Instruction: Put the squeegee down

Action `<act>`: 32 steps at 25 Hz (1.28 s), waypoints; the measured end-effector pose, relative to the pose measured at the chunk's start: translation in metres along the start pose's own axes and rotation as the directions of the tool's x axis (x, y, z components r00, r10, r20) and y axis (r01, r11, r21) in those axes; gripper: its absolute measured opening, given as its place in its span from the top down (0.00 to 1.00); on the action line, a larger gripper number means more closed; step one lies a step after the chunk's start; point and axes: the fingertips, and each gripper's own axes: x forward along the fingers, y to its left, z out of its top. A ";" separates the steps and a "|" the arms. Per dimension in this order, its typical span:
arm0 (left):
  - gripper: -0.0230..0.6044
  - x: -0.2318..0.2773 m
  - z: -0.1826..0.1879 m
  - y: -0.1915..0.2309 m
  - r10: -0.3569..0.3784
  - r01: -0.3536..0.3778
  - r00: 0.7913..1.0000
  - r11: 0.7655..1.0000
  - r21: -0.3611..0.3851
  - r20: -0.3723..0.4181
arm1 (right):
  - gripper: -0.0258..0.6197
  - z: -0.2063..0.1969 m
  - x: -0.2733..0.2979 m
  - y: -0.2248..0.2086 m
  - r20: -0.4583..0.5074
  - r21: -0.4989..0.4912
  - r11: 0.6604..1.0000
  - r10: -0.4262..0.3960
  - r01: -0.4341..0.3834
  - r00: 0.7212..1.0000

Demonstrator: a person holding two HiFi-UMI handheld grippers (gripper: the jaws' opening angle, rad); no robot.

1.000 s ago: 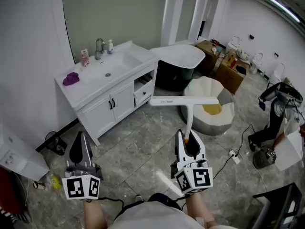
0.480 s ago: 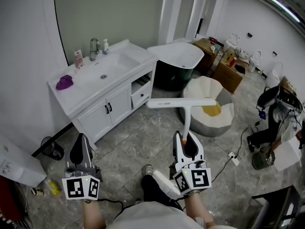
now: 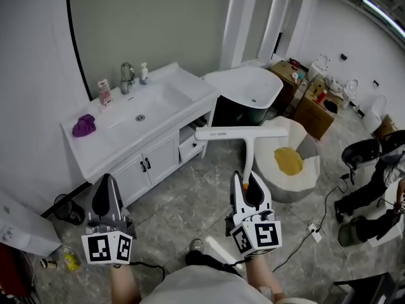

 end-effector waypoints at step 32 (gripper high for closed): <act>0.95 0.332 -0.096 0.039 -0.120 0.120 0.993 0.993 -0.002 0.018 | 0.79 -0.074 0.308 -0.091 -0.021 0.022 0.999 -0.047 0.048 0.999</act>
